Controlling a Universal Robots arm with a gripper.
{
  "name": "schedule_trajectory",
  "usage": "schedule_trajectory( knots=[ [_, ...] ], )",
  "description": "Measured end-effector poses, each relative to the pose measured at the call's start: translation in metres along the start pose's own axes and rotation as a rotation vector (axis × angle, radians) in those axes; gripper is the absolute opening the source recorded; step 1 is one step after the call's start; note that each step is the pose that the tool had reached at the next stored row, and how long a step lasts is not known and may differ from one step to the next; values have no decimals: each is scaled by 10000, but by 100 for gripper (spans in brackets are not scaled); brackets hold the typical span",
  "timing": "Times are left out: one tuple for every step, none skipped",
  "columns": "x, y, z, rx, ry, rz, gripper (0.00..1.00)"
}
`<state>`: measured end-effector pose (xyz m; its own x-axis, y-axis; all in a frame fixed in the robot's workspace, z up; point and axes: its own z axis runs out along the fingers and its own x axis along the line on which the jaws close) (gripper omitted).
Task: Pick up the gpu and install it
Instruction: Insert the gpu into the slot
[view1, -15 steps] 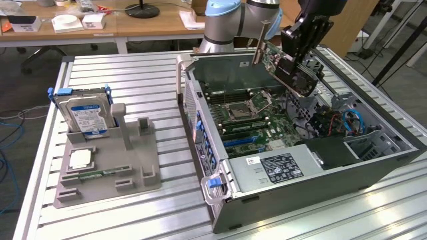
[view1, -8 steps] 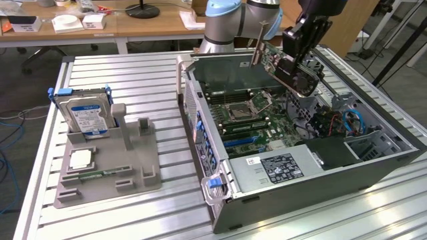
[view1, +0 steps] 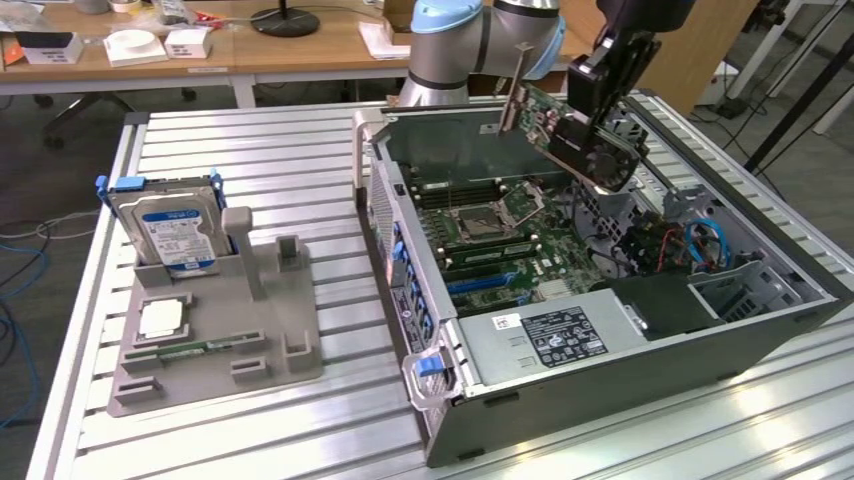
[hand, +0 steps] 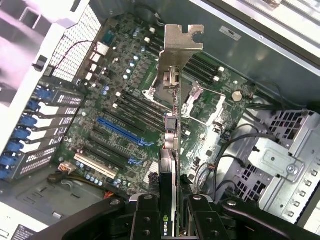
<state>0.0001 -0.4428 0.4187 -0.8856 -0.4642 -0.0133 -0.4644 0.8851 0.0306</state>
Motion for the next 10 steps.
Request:
schedule_trajectory(
  knots=[
    [0,0,0,-1,2,-86,26],
    [0,0,0,-3,5,-173,26],
    [0,0,0,-4,8,-268,26],
    [0,0,0,-5,11,-358,26],
    [0,0,0,-6,14,-447,26],
    [0,0,0,-7,16,-532,26],
    [0,0,0,-9,19,-619,26],
    [0,0,0,-9,21,-706,26],
    [0,0,0,-11,24,-800,26],
    [0,0,0,-12,27,-884,26]
  ],
)
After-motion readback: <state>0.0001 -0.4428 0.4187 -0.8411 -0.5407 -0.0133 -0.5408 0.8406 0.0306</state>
